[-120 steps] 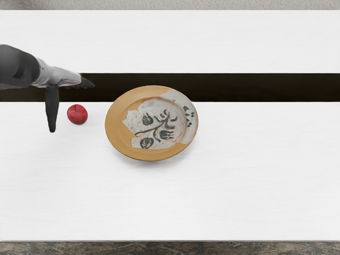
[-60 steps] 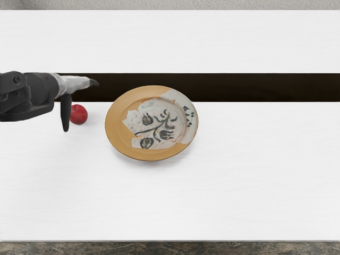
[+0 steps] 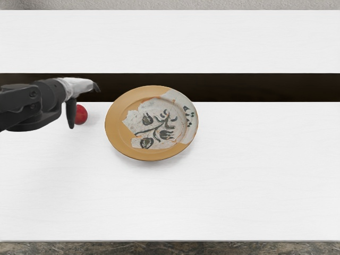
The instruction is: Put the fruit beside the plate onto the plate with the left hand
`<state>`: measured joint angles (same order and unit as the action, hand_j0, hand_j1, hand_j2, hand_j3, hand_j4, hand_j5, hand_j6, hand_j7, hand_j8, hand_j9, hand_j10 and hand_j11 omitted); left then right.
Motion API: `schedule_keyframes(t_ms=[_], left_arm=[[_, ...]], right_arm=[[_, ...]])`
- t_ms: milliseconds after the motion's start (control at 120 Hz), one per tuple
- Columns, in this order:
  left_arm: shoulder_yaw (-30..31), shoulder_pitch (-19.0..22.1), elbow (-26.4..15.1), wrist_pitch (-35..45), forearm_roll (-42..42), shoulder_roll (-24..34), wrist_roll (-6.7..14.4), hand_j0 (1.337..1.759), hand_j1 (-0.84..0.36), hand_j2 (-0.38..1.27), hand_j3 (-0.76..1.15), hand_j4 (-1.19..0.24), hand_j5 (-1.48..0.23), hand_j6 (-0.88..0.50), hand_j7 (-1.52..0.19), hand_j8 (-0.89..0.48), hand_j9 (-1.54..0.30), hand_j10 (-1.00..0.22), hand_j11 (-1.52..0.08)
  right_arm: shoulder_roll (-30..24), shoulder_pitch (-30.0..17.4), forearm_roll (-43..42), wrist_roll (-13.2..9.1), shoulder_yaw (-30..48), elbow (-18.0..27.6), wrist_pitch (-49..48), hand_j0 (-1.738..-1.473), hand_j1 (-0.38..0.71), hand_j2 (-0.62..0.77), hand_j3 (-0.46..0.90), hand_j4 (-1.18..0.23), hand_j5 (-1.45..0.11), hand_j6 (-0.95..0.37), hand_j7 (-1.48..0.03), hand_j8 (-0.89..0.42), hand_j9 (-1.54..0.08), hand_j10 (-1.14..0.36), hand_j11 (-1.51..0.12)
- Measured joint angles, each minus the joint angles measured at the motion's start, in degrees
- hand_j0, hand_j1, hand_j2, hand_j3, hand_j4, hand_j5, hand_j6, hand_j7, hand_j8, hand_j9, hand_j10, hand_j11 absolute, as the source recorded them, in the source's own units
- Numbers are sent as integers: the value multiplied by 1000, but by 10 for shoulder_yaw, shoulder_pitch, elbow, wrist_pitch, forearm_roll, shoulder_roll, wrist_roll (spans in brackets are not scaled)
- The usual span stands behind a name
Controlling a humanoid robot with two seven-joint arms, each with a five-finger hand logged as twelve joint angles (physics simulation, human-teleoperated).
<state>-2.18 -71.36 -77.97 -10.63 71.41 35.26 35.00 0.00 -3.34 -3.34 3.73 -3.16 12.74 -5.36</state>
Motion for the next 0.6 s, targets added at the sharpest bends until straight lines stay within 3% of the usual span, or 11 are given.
schedule_keyframes(t_ms=[333, 408, 600], left_arm=[[34, -3, 59, -2, -7, -11, 0, 1658, 102, 44, 0, -213, -271, -214, -270, -213, -270, -212, -270], [44, -2, 80, -2, -7, -45, 0, 1658, 101, 45, 0, -214, -272, -215, -272, -215, -272, -213, -272], [57, 0, 106, 3, -4, -64, 0, 1658, 60, 51, 0, -247, -316, -249, -316, -248, -316, -247, -316]], right_arm=[[0, 0, 0, 0, 0, 0, 0, -1658, -331, -3, 0, -15, -20, -15, -20, -15, -20, -15, -20], [0, 0, 0, 0, 0, 0, 0, -1658, -331, -3, 0, -15, -20, -15, -20, -15, -20, -15, -20], [0, 0, 0, 0, 0, 0, 0, -1658, -331, -3, 0, -15, -20, -15, -20, -15, -20, -15, -20]])
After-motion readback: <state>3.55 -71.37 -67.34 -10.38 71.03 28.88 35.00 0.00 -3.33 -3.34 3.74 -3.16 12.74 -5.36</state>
